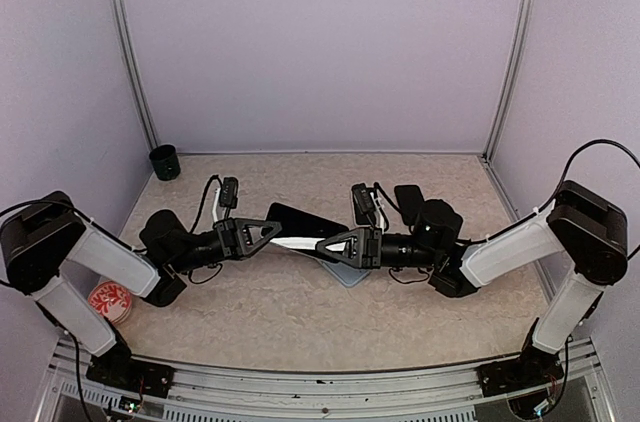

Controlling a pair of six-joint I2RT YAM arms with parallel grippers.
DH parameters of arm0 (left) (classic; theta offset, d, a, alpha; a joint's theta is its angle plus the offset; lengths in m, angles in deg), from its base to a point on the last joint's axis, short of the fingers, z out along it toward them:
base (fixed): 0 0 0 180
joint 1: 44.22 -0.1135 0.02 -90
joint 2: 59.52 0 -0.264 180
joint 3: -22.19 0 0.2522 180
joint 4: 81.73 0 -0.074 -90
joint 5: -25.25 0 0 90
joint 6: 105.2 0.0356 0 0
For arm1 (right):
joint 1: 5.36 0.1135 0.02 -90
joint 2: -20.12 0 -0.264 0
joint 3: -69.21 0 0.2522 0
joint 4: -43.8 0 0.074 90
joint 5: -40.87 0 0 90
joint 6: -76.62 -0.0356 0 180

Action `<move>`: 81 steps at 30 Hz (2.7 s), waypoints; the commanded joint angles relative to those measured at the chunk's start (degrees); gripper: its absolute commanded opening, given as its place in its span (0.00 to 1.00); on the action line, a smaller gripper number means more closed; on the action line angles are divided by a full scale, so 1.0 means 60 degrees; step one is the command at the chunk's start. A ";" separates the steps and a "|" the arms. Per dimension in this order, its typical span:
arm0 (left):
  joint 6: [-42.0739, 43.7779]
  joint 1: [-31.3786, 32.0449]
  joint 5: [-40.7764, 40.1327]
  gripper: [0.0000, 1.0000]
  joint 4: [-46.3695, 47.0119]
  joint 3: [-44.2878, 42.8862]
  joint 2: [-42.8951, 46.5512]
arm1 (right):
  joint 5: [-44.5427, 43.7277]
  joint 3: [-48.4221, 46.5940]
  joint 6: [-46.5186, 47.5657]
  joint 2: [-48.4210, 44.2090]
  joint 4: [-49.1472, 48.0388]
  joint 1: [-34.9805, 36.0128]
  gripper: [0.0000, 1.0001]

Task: Put the phone into the phone case
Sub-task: Pass from the left arm to the right, then move the phone case to the center of the board.

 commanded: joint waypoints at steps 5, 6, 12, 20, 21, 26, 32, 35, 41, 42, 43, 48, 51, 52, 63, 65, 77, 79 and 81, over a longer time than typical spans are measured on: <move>-0.0039 0.0084 -0.0121 0.00 0.0897 0.0062 -0.0098 | -0.0004 -0.0333 -0.0117 0.0120 -0.0389 -0.0080 0.32; -0.0045 0.0084 -0.0119 0.00 0.0906 0.0063 -0.0097 | -0.0007 -0.0341 -0.0130 0.0124 -0.0388 -0.0081 0.30; -0.0068 0.0084 -0.0121 0.00 0.0902 0.0067 -0.0143 | 0.0066 -0.0381 -0.0149 0.0124 -0.0377 -0.0110 0.02; -0.0119 -0.0005 -0.0046 0.36 0.0889 0.0050 -0.0188 | -0.0033 -0.0297 -0.0193 -0.0131 -0.0011 -0.0194 0.00; -0.0126 -0.0055 -0.0049 0.48 0.0865 0.0065 -0.0188 | -0.0122 -0.0244 -0.0173 -0.0225 0.0128 -0.0218 0.00; -0.0163 -0.0397 -0.0078 0.79 0.0780 0.0262 -0.0080 | -0.0765 -0.0031 0.0110 -0.0845 0.1478 -0.0295 0.00; -0.0102 -0.0560 -0.0227 0.90 0.0488 0.0444 -0.0003 | -0.2353 0.0253 0.0466 -0.1653 0.3421 -0.0322 0.00; -0.0105 -0.0560 -0.0285 0.91 0.0458 0.0495 -0.0048 | -0.2992 0.0443 0.0335 -0.1899 0.3930 -0.0327 0.00; -0.0358 -0.0546 -0.0701 0.99 -0.0179 0.0528 0.0113 | -0.4025 0.0147 0.0362 -0.1861 0.5660 -0.0352 0.00; -0.0473 -0.0535 -0.0723 0.99 -0.0393 0.0482 0.0173 | -0.4067 0.0101 0.0369 -0.1796 0.5810 -0.0366 0.00; -0.0540 -0.0511 -0.0745 0.99 -0.0579 0.0440 0.0299 | -0.4078 0.0068 0.0375 -0.1742 0.5871 -0.0380 0.00; -0.0242 -0.0193 -0.1659 0.99 -0.2698 0.0188 0.1424 | -0.4332 -0.0038 0.0373 -0.1573 0.6231 -0.0465 0.00; 0.0584 0.0070 -0.2413 0.99 -0.4821 -0.0365 0.2485 | -0.4498 -0.0044 0.0366 -0.1529 0.6391 -0.0614 0.00; 0.0830 0.0126 -0.2643 0.99 -0.5472 -0.0595 0.2733 | -0.4537 -0.0045 0.0366 -0.1503 0.6407 -0.0679 0.00; 0.1019 0.0091 -0.4507 0.99 -0.8946 -0.1618 0.4231 | -0.4411 -0.1212 0.0566 -0.0270 0.6999 -0.0887 0.00; 0.0929 0.0099 -0.4889 0.99 -0.9801 -0.1941 0.4393 | -0.4256 -0.1284 0.0509 -0.0108 0.6903 -0.0887 0.00; 0.0347 0.0114 -0.6362 0.99 -1.3524 -0.4041 0.4899 | -0.4080 -0.1428 0.0188 -0.0402 0.7377 -0.0877 0.00; 0.0280 0.0113 -0.6122 0.99 -1.3780 -0.4231 0.4910 | -0.3992 -0.1584 0.0233 -0.0386 0.7580 -0.0852 0.00; 0.0260 0.0102 -0.5824 0.99 -1.3793 -0.4336 0.4910 | -0.3909 -0.1808 0.0327 -0.0316 0.7868 -0.0808 0.00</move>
